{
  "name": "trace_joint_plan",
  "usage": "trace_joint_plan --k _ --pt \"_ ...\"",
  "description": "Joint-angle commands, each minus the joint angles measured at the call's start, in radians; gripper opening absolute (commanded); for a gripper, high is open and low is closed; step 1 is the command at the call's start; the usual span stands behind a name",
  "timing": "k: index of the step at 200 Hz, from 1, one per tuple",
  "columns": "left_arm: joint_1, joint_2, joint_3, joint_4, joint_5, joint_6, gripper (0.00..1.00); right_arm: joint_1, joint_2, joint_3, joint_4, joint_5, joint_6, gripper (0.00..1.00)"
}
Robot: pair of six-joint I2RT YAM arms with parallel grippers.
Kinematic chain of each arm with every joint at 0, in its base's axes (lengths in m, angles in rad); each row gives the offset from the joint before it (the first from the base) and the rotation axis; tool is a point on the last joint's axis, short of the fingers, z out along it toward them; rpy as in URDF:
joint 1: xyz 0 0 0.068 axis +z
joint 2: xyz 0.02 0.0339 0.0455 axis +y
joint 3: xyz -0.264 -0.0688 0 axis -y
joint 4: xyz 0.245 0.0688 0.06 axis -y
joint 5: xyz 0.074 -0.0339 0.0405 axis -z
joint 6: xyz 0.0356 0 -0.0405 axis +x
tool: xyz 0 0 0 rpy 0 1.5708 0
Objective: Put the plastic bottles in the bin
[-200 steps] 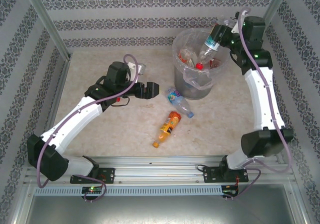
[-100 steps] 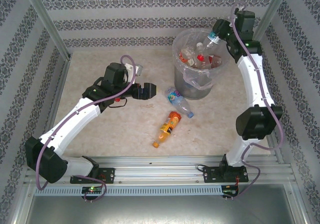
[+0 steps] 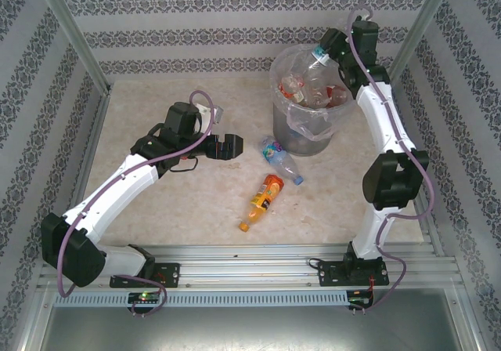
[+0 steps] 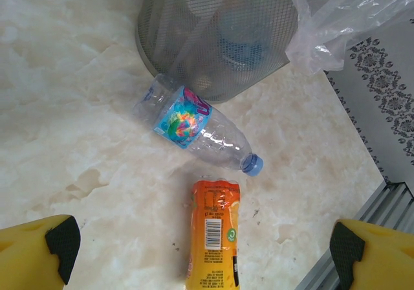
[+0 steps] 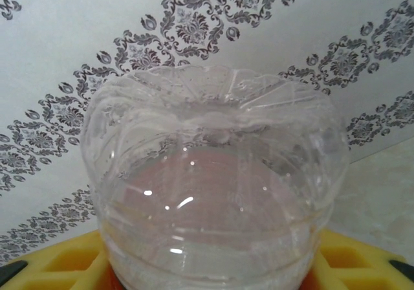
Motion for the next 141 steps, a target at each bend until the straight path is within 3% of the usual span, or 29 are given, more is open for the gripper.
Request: trace_joint_plan --k 1,43,90,141 --pt "0.017 -0.005 -0.007 -0.019 -0.007 0.031 1.0 0.025 -0.006 -0.055 0.071 0.009 -0.016 0.54" --pt "0.019 -0.007 -0.009 -0.03 -0.007 0.04 1.0 0.062 -0.077 -0.167 0.127 0.085 -0.135 0.54" --pt "0.021 -0.006 -0.02 -0.011 0.004 0.03 1.0 0.099 -0.154 -0.213 0.145 0.071 -0.293 0.55" --pt "0.021 -0.012 -0.023 -0.027 -0.002 0.035 1.0 0.088 -0.247 -0.364 0.214 -0.004 -0.268 0.76"
